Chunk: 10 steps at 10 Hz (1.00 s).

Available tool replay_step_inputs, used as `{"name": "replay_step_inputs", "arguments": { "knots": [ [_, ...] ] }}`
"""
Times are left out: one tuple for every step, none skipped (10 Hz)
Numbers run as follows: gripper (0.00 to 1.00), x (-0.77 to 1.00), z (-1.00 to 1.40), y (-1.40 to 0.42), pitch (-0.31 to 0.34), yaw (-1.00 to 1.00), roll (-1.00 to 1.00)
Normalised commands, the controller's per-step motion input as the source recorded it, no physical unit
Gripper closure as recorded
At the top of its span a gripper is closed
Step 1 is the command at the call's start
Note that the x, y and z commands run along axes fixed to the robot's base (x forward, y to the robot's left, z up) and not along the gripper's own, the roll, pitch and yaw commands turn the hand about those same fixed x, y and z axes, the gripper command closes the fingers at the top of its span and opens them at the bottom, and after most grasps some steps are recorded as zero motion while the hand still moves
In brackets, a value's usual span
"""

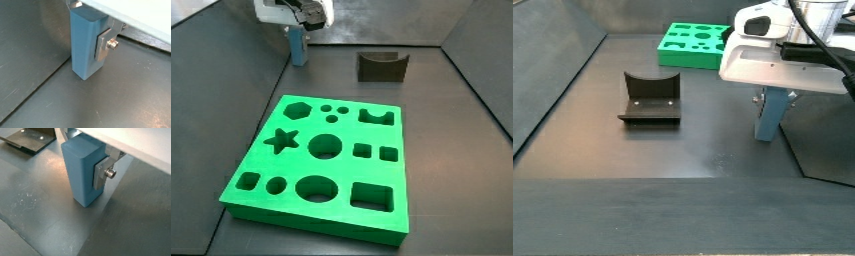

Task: Pick up the rectangle object. Move up. Move to above the board. Insert the rectangle object.
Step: Pick up the rectangle object, then move up.

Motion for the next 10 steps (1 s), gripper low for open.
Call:
{"name": "replay_step_inputs", "arguments": {
  "knots": [
    [1.00, 0.00, 0.00, 0.00, 0.000, 0.00, 0.00],
    [1.00, 0.00, 0.00, 0.00, 0.000, 0.00, 0.00],
    [1.00, 0.00, 0.00, 0.00, 0.000, 0.00, 0.00],
    [1.00, 0.00, 0.00, 0.00, 0.000, 0.00, 0.00],
    [1.00, 0.00, 0.00, 0.00, 0.000, 0.00, 0.00],
    [1.00, 0.00, 0.00, 0.00, 0.000, 0.00, 0.00],
    [1.00, 0.00, 0.83, 0.00, 0.000, 0.00, 0.00],
    [1.00, -0.04, 0.81, -0.03, 0.018, 0.05, -0.01],
    [1.00, -0.07, 0.75, -0.03, 0.030, 0.04, 0.00],
    [1.00, -0.06, 0.63, -0.02, 0.028, 0.03, 0.04]
  ]
}}
